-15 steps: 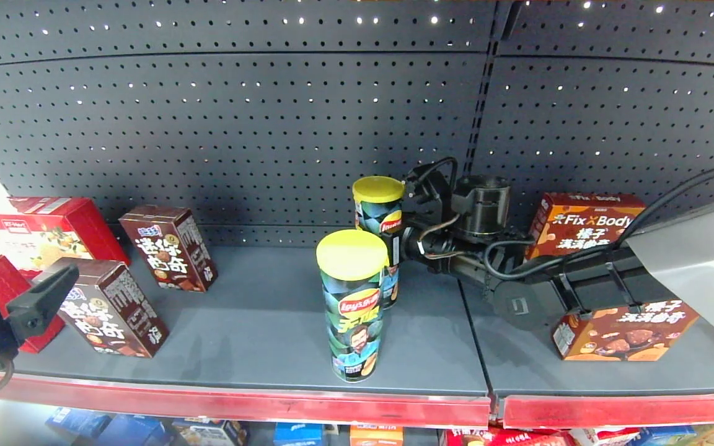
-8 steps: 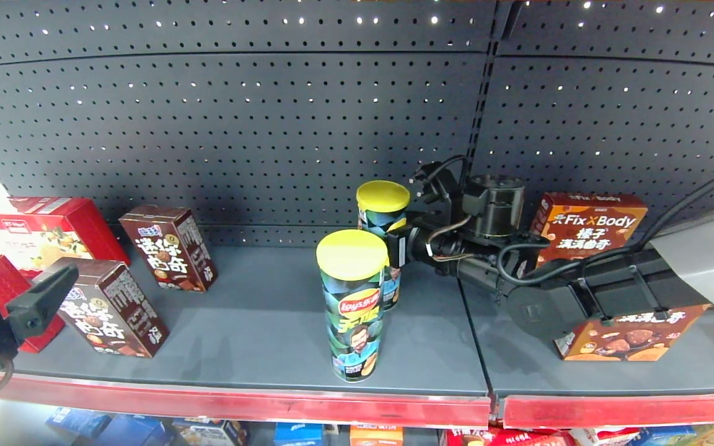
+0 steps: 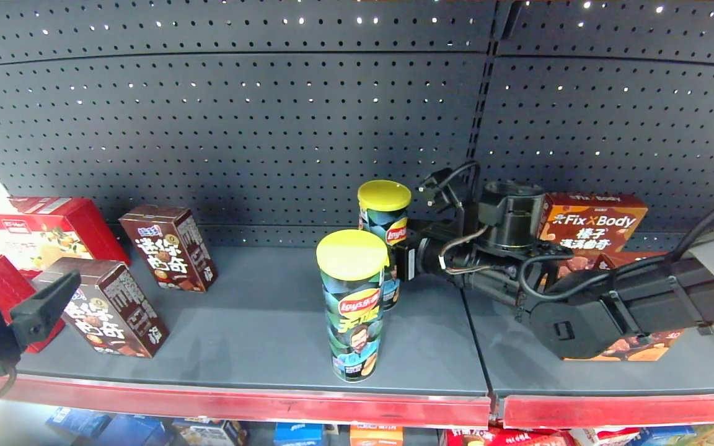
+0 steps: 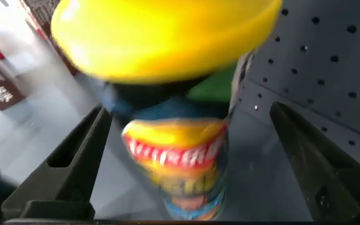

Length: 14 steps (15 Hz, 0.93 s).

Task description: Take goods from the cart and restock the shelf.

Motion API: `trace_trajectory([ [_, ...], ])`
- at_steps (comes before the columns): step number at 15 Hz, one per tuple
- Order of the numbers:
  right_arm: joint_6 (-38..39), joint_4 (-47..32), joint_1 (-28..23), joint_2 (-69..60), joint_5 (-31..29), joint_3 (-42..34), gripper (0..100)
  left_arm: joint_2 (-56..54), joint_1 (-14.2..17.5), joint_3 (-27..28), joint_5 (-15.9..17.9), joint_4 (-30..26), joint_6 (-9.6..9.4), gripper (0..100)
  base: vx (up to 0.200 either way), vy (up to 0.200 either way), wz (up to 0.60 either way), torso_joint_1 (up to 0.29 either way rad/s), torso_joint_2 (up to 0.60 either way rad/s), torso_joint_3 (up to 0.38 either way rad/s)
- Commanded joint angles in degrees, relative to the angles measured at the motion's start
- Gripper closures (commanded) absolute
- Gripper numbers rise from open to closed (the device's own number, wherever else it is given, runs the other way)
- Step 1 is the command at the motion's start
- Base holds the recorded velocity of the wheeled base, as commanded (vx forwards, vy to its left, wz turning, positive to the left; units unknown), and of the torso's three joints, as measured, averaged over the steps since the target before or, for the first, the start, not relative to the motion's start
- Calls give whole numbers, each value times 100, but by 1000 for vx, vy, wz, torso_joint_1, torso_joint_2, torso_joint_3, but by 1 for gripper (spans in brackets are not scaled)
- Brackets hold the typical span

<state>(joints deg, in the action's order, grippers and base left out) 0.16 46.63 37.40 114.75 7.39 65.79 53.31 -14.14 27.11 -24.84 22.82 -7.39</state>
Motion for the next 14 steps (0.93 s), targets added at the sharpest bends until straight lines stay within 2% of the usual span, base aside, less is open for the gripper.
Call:
trace_trajectory([
  [1, 2, 92, 4, -207, 8, -225, 0, 4, -1, -4, -3, 3, 0, 0, 0, 0, 0, 0, 0, 0],
  [14, 28, 268, -154, -875, 8, -1112, 0, -31, 8, -180, -3, 12, 0, 0, 0, 0, 0, 0, 0, 0],
])
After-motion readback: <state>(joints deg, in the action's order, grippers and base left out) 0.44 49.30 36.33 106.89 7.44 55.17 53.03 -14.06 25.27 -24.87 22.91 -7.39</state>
